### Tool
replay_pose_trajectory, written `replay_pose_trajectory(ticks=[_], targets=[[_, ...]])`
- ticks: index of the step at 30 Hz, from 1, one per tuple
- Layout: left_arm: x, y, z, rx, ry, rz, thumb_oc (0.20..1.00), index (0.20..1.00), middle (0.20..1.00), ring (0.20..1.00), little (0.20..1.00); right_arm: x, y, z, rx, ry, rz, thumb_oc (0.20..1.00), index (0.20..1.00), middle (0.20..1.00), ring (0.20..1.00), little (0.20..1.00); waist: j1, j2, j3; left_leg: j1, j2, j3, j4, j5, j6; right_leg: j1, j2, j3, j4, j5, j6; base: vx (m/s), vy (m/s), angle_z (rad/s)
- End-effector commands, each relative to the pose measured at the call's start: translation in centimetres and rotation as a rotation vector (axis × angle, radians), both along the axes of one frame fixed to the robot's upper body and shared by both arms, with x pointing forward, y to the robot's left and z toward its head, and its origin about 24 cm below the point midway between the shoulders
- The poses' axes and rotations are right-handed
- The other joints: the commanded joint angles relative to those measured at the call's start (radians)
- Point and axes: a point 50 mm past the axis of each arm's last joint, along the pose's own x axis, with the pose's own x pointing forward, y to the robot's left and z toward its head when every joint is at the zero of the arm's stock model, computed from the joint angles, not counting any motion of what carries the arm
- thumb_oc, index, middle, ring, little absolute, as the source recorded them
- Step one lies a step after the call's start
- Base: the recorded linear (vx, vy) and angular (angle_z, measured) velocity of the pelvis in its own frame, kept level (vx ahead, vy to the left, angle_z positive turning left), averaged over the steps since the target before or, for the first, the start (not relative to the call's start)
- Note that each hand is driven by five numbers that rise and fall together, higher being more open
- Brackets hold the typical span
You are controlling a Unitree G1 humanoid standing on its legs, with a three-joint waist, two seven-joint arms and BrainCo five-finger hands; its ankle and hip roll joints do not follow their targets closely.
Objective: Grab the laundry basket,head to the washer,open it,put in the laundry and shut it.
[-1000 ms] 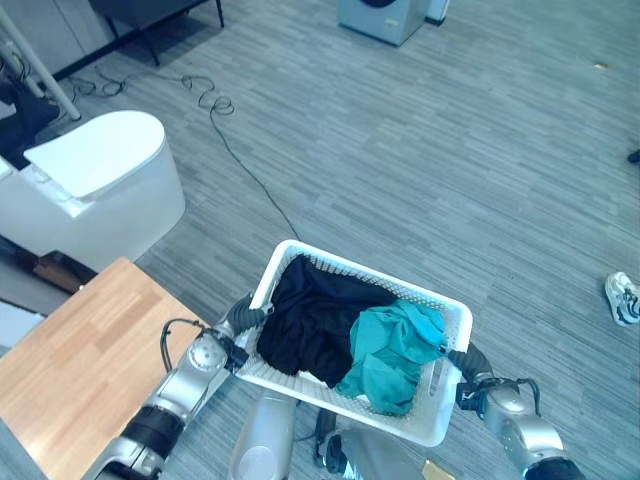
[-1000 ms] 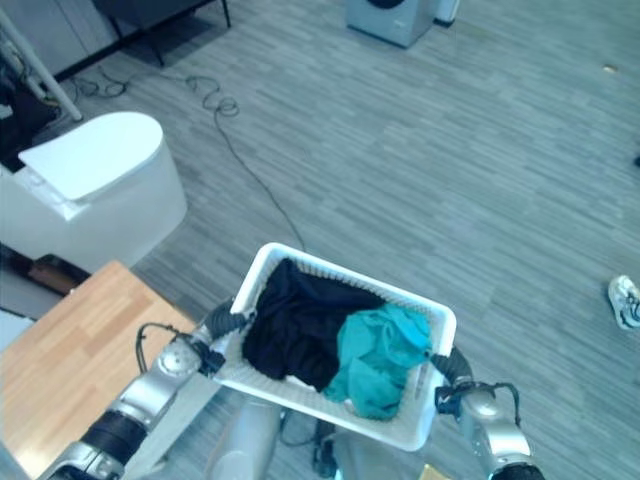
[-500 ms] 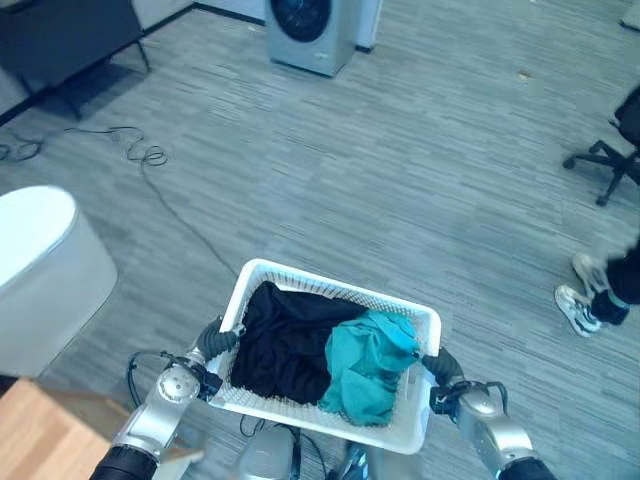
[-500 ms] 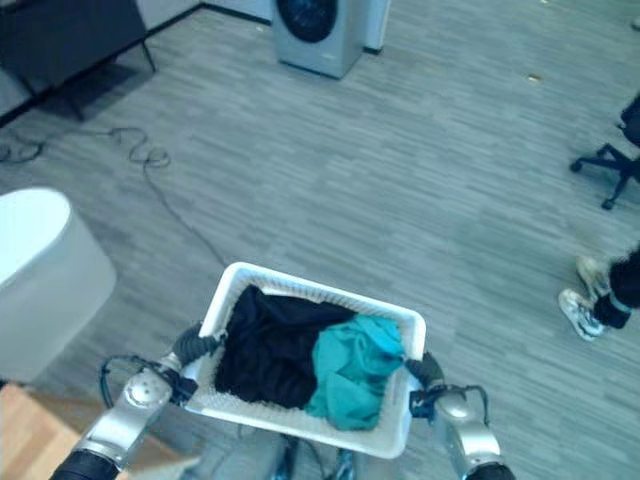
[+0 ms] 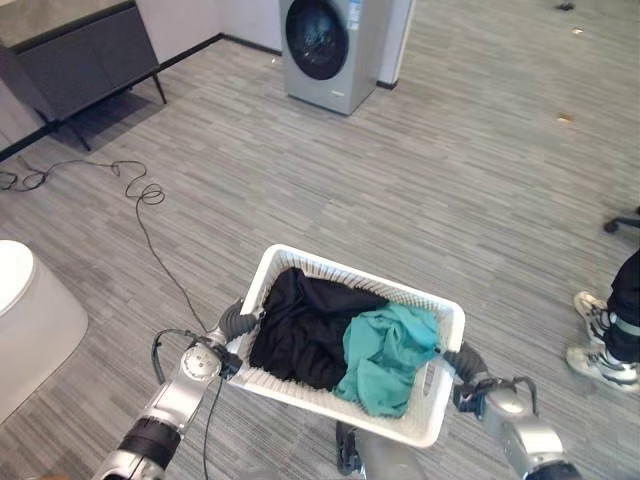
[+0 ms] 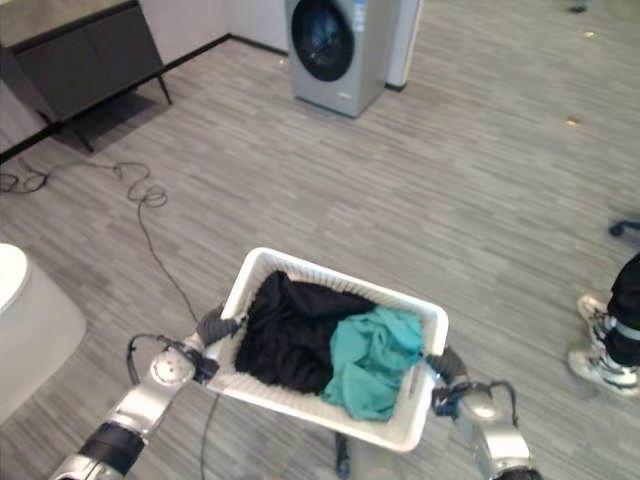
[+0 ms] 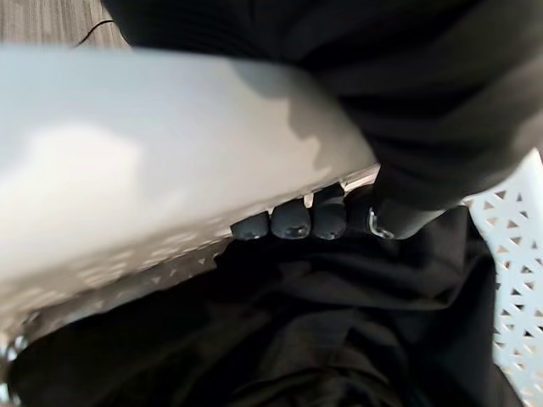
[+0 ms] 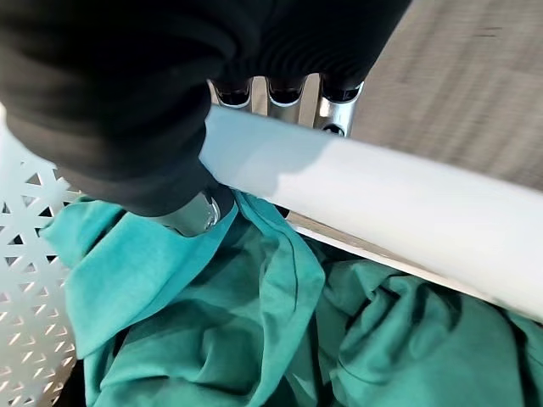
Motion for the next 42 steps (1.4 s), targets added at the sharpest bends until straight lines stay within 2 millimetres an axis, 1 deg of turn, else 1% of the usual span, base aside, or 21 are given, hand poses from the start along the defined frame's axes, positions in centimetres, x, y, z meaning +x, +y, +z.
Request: replay_pose_trajectory(ticks=[1, 3, 5, 6, 11, 17, 18, 19, 22, 23, 24, 25, 26, 27, 30, 34, 38, 39, 40, 41, 42], targets=[[2.2, 4.4, 5.3, 0.064, -0.203, 0.142, 0.200, 0.200, 0.200, 0.200, 0.200, 0.6, 0.3, 3.5, 0.098, -0.188, 0.109, 0.200, 0.200, 0.200, 0.200, 0.200, -0.002, -0.047, 0.003, -0.004, -0.018, 0.077, -0.072, -0.066, 0.045, 0.065, -0.040, 0.050, -0.226, 0.123, 0.113, 0.38, -0.233, -0.14], [2.5, 3.8, 5.5, 0.040, -0.211, 0.124, 0.200, 0.200, 0.200, 0.200, 0.200, 0.5, 0.2, 3.4, 0.089, -0.182, 0.103, 0.200, 0.200, 0.200, 0.200, 0.200, 0.040, -0.051, 0.017, -0.130, -0.014, 0.117, -0.244, -0.112, 0.046, 0.152, -0.031, 0.040, -0.230, 0.061, 0.111, 0.44, -0.104, 0.31], [2.6, 3.4, 5.5, 0.031, -0.212, 0.109, 0.200, 0.200, 0.200, 0.200, 0.200, 0.5, 0.2, 3.5, 0.084, -0.186, 0.104, 0.200, 0.200, 0.200, 0.200, 0.200, 0.054, -0.051, 0.018, -0.142, -0.024, 0.133, -0.376, -0.106, 0.043, 0.167, -0.034, 0.036, -0.230, 0.045, 0.115, 0.44, 0.011, 0.16], [2.9, 3.0, 5.5, 0.037, -0.215, 0.095, 0.200, 0.200, 0.200, 0.200, 0.200, 0.9, 0.4, 3.6, 0.075, -0.196, 0.118, 0.200, 0.200, 0.200, 0.200, 0.200, 0.081, -0.035, 0.020, -0.162, -0.030, 0.128, -0.631, -0.076, 0.021, 0.215, -0.018, 0.029, -0.229, 0.000, 0.127, 0.45, 0.055, -0.04], [3.2, 2.7, 5.3, 0.051, -0.203, 0.089, 0.200, 0.200, 0.200, 0.200, 0.200, 1.7, 1.1, 3.5, 0.075, -0.213, 0.129, 0.200, 0.200, 0.200, 0.200, 0.200, 0.148, -0.022, 0.019, -0.217, -0.046, 0.052, -0.979, 0.029, -0.019, 0.341, 0.001, 0.049, -0.222, -0.105, 0.123, 0.51, 0.055, -0.18], [2.6, 3.1, 4.7, 0.074, -0.182, 0.087, 0.200, 0.200, 0.200, 0.200, 0.200, 1.6, 2.4, 2.7, 0.113, -0.195, 0.149, 0.200, 0.200, 0.200, 0.200, 0.200, 0.180, -0.033, -0.025, -0.235, -0.043, 0.084, -0.862, 0.060, -0.003, 0.417, -0.044, 0.089, -0.172, -0.152, 0.148, 0.51, 0.175, -0.39], [2.4, 3.3, 4.6, 0.074, -0.175, 0.088, 0.200, 0.200, 0.200, 0.200, 0.200, 1.5, 2.7, 2.5, 0.118, -0.190, 0.154, 0.200, 0.200, 0.200, 0.200, 0.200, 0.185, -0.044, -0.035, -0.231, -0.058, 0.092, -0.831, 0.043, 0.005, 0.411, -0.067, 0.089, -0.136, -0.121, 0.167, 0.70, 0.349, -0.22], [2.1, 3.3, 4.2, 0.075, -0.157, 0.082, 0.200, 0.200, 0.200, 0.200, 0.200, 1.2, 3.3, 1.9, 0.138, -0.169, 0.152, 0.200, 0.200, 0.200, 0.200, 0.200, 0.187, -0.072, -0.046, -0.222, -0.098, 0.129, -0.757, -0.023, 0.037, 0.374, -0.125, 0.092, 0.007, 0.033, 0.218, 0.63, 0.343, -0.27], [1.8, 3.8, 4.2, 0.080, -0.156, 0.089, 0.200, 0.200, 0.200, 0.200, 0.200, 1.2, 3.5, 1.3, 0.130, -0.146, 0.150, 0.200, 0.200, 0.200, 0.200, 0.200, 0.169, -0.062, -0.042, -0.149, -0.116, 0.157, -0.741, -0.106, 0.091, 0.283, -0.166, 0.093, 0.249, 0.269, 0.259, 0.50, 0.310, -0.15], [1.6, 4.0, 4.4, 0.081, -0.161, 0.093, 0.200, 0.200, 0.200, 0.200, 0.200, 1.2, 3.7, 1.3, 0.129, -0.149, 0.154, 0.200, 0.200, 0.200, 0.200, 0.200, 0.168, -0.052, -0.039, -0.115, -0.115, 0.173, -0.745, -0.132, 0.106, 0.247, -0.188, 0.068, 0.299, 0.282, 0.258, 0.90, 0.445, 0.07], [1.6, 4.4, 5.1, 0.085, -0.179, 0.104, 0.200, 0.200, 0.200, 0.200, 0.200, 1.4, 3.5, 1.6, 0.113, -0.153, 0.157, 0.200, 0.200, 0.200, 0.200, 0.200, 0.108, -0.020, -0.008, 0.054, -0.123, 0.181, -0.794, -0.203, 0.118, 0.055, -0.242, -0.061, 0.293, 0.165, 0.229, 0.77, 0.346, -0.18], [1.6, 4.4, 5.1, 0.084, -0.180, 0.104, 0.200, 0.200, 0.200, 0.200, 0.200, 1.4, 3.5, 1.6, 0.113, -0.154, 0.157, 0.200, 0.200, 0.200, 0.200, 0.200, 0.103, -0.018, -0.009, 0.054, -0.121, 0.177, -0.798, -0.199, 0.117, 0.059, -0.240, -0.068, 0.289, 0.167, 0.227, 0.77, 0.260, 0.03], [1.6, 4.3, 5.1, 0.087, -0.181, 0.099, 0.200, 0.200, 0.200, 0.200, 0.200, 1.4, 3.4, 1.7, 0.113, -0.162, 0.151, 0.200, 0.200, 0.200, 0.200, 0.200, 0.083, -0.018, -0.001, 0.089, -0.134, 0.169, -0.804, -0.220, 0.115, 0.024, -0.228, -0.089, 0.228, 0.131, 0.223, 0.53, -0.038, 0.07], [1.6, 4.3, 5.1, 0.087, -0.183, 0.098, 0.200, 0.200, 0.200, 0.200, 0.200, 1.4, 2.8, 2.2, 0.104, -0.179, 0.141, 0.200, 0.200, 0.200, 0.200, 0.200, 0.048, -0.028, 0.004, 0.164, -0.151, 0.153, -0.824, -0.272, 0.097, -0.014, -0.215, -0.132, 0.008, 0.108, 0.226, 0.69, -0.070, 0.18], [1.8, 4.1, 5.2, 0.088, -0.194, 0.098, 0.200, 0.200, 0.200, 0.200, 0.200, 1.3, 2.4, 2.3, 0.098, -0.183, 0.129, 0.200, 0.200, 0.200, 0.200, 0.200, 0.021, -0.043, 0.006, 0.216, -0.165, 0.133, -0.837, -0.308, 0.074, -0.041, -0.205, -0.134, -0.199, 0.135, 0.245, 0.42, -0.077, 0.41], [2.4, 3.3, 5.3, 0.094, -0.219, 0.086, 0.200, 0.200, 0.200, 0.200, 0.200, 0.5, 1.6, 1.8, 0.075, -0.162, 0.108, 0.200, 0.200, 0.200, 0.200, 0.200, -0.024, -0.023, 0.011, 0.349, -0.133, 0.082, -0.848, -0.377, 0.041, -0.113, -0.185, -0.087, -0.393, 0.233, 0.294, 0.59, -0.128, 0.72], [2.3, 2.5, 4.6, 0.082, -0.204, 0.072, 0.200, 0.200, 0.200, 0.200, 0.200, -0.5, 0.8, 1.5, 0.060, -0.139, 0.100, 0.200, 0.200, 0.200, 0.200, 0.200, -0.052, -0.036, -0.017, 0.409, -0.119, 0.044, -0.811, -0.362, 0.016, -0.083, -0.178, -0.032, -0.322, 0.285, 0.271, 0.43, -0.154, 0.55], [2.2, 2.4, 4.4, 0.073, -0.196, 0.072, 0.200, 0.200, 0.200, 0.200, 0.200, -0.6, 0.7, 1.4, 0.055, -0.133, 0.099, 0.200, 0.200, 0.200, 0.200, 0.200, -0.054, -0.017, -0.029, 0.416, -0.084, 0.052, -0.771, -0.339, 0.003, -0.070, -0.153, -0.041, -0.298, 0.271, 0.261, 0.58, -0.385, 0.75], [1.9, 2.2, 4.0, 0.053, -0.180, 0.067, 0.200, 0.200, 0.200, 0.200, 0.200, -0.7, 0.4, 1.4, 0.048, -0.130, 0.091, 0.200, 0.200, 0.200, 0.200, 0.200, -0.057, -0.011, -0.029, 0.332, -0.031, 0.060, -0.550, -0.150, -0.031, -0.033, -0.127, -0.045, -0.268, 0.243, 0.214, 0.45, -0.294, 0.53], [1.9, 2.3, 4.0, 0.053, -0.180, 0.067, 0.200, 0.200, 0.200, 0.200, 0.200, -0.7, 0.5, 1.4, 0.049, -0.129, 0.092, 0.200, 0.200, 0.200, 0.200, 0.200, -0.060, -0.007, -0.033, 0.329, -0.027, 0.058, -0.546, -0.156, -0.030, -0.033, -0.124, -0.047, -0.267, 0.238, 0.216, 0.34, -0.340, 0.31], [1.9, 2.2, 3.9, 0.043, -0.172, 0.067, 0.200, 0.200, 0.200, 0.200, 0.200, -0.7, 0.1, 1.5, 0.047, -0.136, 0.077, 0.200, 0.200, 0.200, 0.200, 0.200, -0.054, -0.015, -0.022, 0.247, 0.003, 0.063, -0.384, -0.060, -0.033, -0.002, -0.109, -0.049, -0.260, 0.216, 0.183, 0.26, -0.276, 0.37]])
